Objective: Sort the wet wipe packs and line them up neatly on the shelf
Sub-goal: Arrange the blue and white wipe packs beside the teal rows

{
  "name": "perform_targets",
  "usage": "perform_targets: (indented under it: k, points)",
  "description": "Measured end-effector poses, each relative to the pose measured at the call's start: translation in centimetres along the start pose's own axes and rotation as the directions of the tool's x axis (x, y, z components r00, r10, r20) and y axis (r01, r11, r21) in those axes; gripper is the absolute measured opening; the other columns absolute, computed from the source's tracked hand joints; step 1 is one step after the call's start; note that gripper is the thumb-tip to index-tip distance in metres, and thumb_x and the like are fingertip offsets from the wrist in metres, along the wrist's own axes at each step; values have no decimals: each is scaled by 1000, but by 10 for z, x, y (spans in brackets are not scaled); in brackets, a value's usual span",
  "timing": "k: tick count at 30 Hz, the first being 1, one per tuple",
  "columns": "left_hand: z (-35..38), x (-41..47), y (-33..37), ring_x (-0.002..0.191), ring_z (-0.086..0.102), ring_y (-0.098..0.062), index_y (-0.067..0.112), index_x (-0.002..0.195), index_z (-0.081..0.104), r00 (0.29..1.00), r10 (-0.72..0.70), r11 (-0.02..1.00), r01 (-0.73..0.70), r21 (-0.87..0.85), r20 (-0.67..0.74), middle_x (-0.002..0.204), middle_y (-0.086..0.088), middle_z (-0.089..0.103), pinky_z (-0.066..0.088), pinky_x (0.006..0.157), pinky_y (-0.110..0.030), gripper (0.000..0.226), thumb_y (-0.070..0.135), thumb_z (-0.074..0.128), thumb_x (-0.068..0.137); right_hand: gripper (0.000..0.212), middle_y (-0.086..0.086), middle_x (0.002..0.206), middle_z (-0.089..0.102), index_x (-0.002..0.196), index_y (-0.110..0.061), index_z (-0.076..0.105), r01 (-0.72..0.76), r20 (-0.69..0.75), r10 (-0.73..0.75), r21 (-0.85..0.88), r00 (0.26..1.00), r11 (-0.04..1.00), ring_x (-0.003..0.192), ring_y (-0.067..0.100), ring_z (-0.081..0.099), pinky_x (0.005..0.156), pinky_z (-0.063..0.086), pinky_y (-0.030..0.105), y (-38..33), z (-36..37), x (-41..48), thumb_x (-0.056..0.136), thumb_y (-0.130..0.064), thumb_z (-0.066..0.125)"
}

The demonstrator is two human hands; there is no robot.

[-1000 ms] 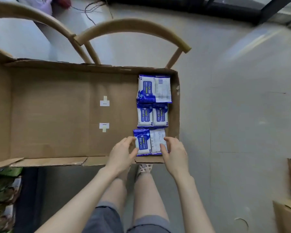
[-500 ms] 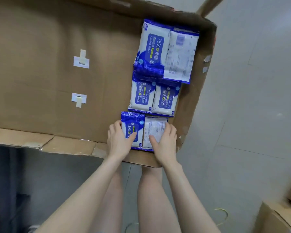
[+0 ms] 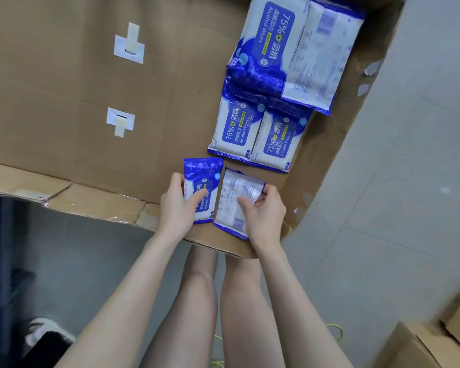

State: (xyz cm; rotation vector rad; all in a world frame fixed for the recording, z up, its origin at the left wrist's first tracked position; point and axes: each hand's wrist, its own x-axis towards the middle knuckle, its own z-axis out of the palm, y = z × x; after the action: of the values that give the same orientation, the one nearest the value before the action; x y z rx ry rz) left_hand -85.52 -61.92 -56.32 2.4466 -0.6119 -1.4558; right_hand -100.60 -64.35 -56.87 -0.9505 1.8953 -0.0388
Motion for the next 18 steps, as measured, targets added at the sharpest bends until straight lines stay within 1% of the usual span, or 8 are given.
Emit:
perform_targets:
  k: [3, 4, 5, 7, 9, 12, 15, 18]
  points:
    - [-7, -14, 0, 77, 64, -7, 16, 90, 50, 999, 42, 994, -43, -100, -13, 83, 16, 64, 49, 65, -25, 16, 21, 65, 89, 24, -2, 92, 64, 94, -15, 52, 11, 10, -12, 135, 1000, 991, 77, 4, 61, 68, 47, 15, -9, -5, -6, 81, -14, 72]
    - [-10, -18, 2, 77, 65, -5, 19, 87, 52, 999, 48, 988, -51, -145, -22, 83, 16, 66, 50, 65, -25, 13, 20, 65, 89, 22, -5, 90, 66, 93, -17, 52, 2, 19, -6, 199, 1000, 980, 73, -2, 62, 65, 48, 12, -12, -8, -8, 83, -14, 71]
    - [-13, -24, 6, 75, 66, -3, 20, 86, 54, 999, 48, 978, -52, -201, -24, 84, 15, 67, 51, 65, -23, 11, 19, 64, 89, 19, -7, 89, 68, 91, -18, 53, -6, 31, -3, 263, 1000, 965, 72, -4, 63, 66, 50, 14, -16, -12, -11, 84, -14, 70]
    - [-17, -34, 12, 73, 66, 1, 19, 88, 56, 999, 42, 951, -38, -307, 7, 86, 13, 68, 52, 63, -18, 7, 16, 62, 91, 12, -4, 88, 72, 90, -20, 58, -49, 73, 22, 386, 997, 921, 77, 4, 69, 69, 55, 24, -25, -18, -16, 86, -15, 68]
    - [-18, -46, 19, 76, 66, 0, 16, 95, 55, 997, 46, 916, -18, -401, 60, 91, 7, 69, 52, 64, -16, 3, 14, 57, 94, 7, 1, 86, 73, 93, -12, 64, -102, 148, 32, 494, 988, 864, 75, 11, 70, 67, 56, 26, -34, -25, -23, 89, -17, 66]
    - [-22, -67, 30, 89, 68, -9, 15, 108, 53, 992, 64, 855, 4, -519, 112, 102, 1, 69, 55, 72, -23, 11, 16, 52, 97, 22, 5, 81, 73, 89, -2, 65, -160, 255, 15, 558, 967, 814, 71, 15, 69, 67, 55, 30, -50, -36, -42, 92, -23, 61]
    - [-31, -89, 42, 87, 69, -10, 17, 108, 52, 991, 56, 796, 31, -604, 124, 100, 2, 70, 57, 72, -25, 11, 17, 51, 97, 28, 6, 88, 74, 88, -9, 69, -172, 331, -29, 560, 943, 810, 80, 20, 70, 77, 55, 37, -63, -50, -64, 94, -34, 56]
    - [-44, -115, 54, 84, 70, -11, 20, 104, 53, 988, 42, 726, 70, -684, 146, 94, 6, 72, 58, 75, -30, 8, 18, 50, 97, 30, 6, 99, 74, 101, -18, 69, -248, 433, -26, 563, 901, 788, 93, 24, 70, 91, 53, 42, -73, -68, -86, 95, -40, 50]
